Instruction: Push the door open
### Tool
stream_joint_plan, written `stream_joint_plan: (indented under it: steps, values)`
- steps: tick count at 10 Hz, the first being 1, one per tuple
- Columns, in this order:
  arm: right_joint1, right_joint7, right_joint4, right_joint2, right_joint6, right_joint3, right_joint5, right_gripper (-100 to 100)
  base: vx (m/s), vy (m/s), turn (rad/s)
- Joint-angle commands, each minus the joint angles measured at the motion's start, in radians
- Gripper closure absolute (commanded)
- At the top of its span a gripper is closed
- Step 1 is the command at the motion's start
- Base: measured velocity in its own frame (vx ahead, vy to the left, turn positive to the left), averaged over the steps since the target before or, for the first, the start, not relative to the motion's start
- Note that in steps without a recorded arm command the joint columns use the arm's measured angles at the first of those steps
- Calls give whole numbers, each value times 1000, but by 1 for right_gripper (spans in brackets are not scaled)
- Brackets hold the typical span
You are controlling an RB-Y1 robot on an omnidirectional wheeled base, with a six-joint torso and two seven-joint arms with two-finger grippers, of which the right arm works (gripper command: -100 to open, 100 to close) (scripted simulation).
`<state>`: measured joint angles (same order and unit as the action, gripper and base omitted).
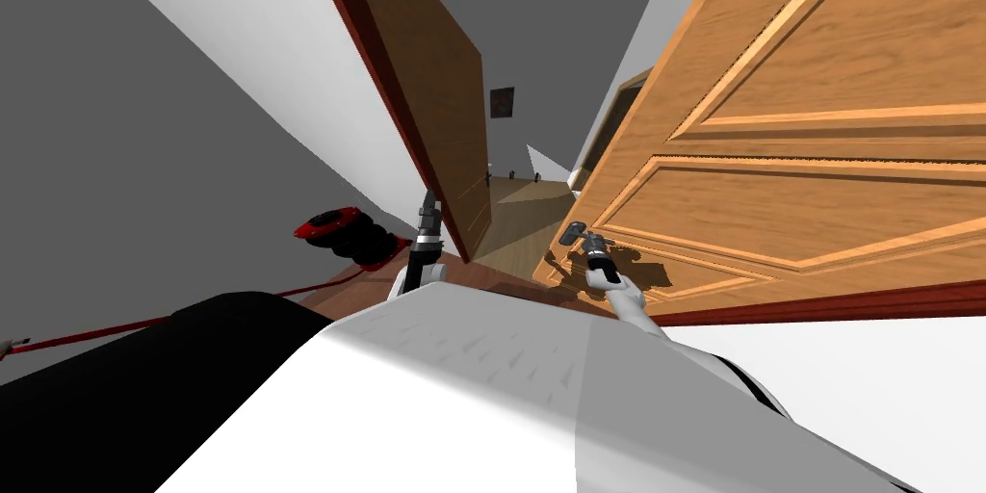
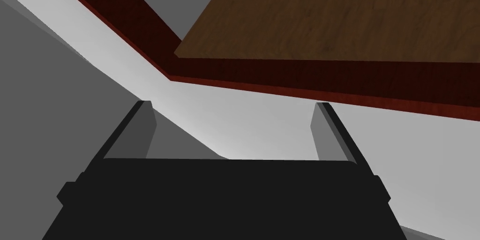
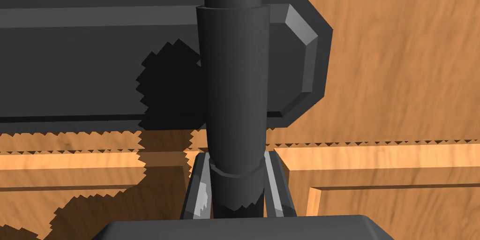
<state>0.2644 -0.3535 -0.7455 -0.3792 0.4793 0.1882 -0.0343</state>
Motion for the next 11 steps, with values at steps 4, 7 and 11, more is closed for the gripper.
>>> stream_joint_plan:
  steps: [4,7,11]
  values:
    - [5,23,1,-7,-1,43,12,100,177,17,-49]
    - [5,41,11,-9,-3,75,21,100,216,52,-94]
    - [6,69,25,-11,-4,123,34,100,199,47,-80]
